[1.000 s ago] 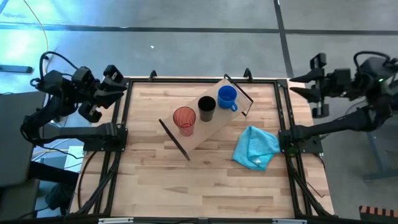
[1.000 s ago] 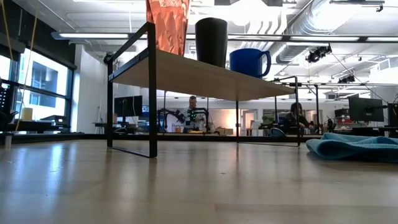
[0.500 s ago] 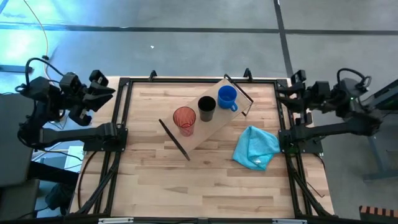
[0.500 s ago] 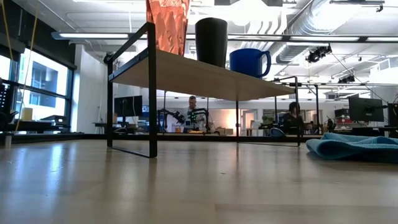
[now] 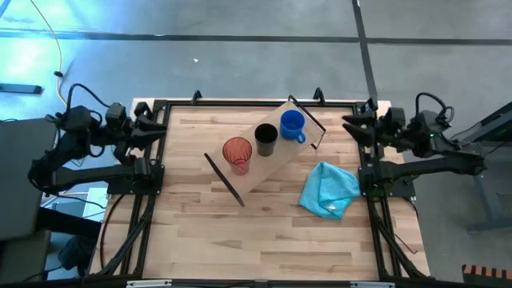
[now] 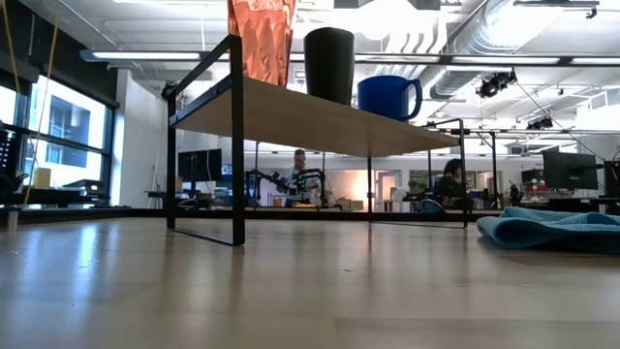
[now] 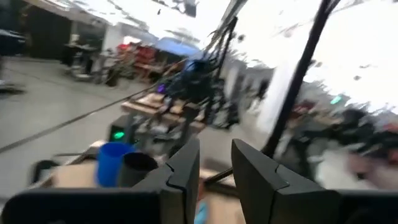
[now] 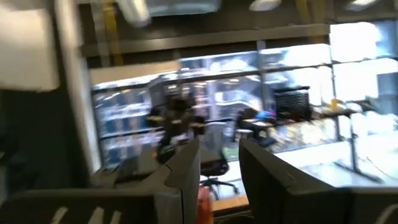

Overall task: Stack small to large cups/mugs on shelf
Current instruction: Return to Home Position

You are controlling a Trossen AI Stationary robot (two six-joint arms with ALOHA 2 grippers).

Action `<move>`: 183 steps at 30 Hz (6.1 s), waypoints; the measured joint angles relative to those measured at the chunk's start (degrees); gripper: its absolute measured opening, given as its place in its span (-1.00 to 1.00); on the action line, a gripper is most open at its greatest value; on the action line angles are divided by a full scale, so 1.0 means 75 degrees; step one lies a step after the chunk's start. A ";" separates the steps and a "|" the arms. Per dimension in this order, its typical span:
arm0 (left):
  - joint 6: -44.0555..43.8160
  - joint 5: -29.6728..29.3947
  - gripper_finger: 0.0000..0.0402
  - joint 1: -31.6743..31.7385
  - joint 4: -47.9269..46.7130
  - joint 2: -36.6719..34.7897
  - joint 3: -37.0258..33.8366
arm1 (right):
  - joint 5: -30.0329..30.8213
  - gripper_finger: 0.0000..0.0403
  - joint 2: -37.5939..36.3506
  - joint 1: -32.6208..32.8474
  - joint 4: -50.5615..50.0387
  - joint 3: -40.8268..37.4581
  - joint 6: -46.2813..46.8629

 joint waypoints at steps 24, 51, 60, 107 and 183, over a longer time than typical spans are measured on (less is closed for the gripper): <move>-0.0892 -0.0332 -0.59 -0.0001 0.0451 -0.0069 -0.1559 | 0.1403 -0.49 -0.0077 0.0038 -0.3029 -0.0006 0.2433; -0.0983 -0.0947 -0.59 -0.0006 0.7299 -0.1905 -0.5650 | 0.1824 -0.49 -0.1233 0.0801 0.2002 -0.2502 -0.0776; -0.0619 -0.1677 -0.59 -0.1486 0.7408 -0.1762 -0.5644 | 0.1227 -0.49 -0.1186 0.1039 0.3831 -0.3579 -0.0458; 0.1589 -0.3516 -0.59 -0.4351 0.5002 -0.2925 -0.5493 | -0.0063 -0.49 -0.3144 0.0573 -0.0688 -0.3584 0.1138; 0.1995 -0.2925 -0.59 -0.4342 0.7217 -0.2925 -0.6845 | 0.1568 -0.49 -0.4004 0.0178 0.2026 -0.6149 0.1310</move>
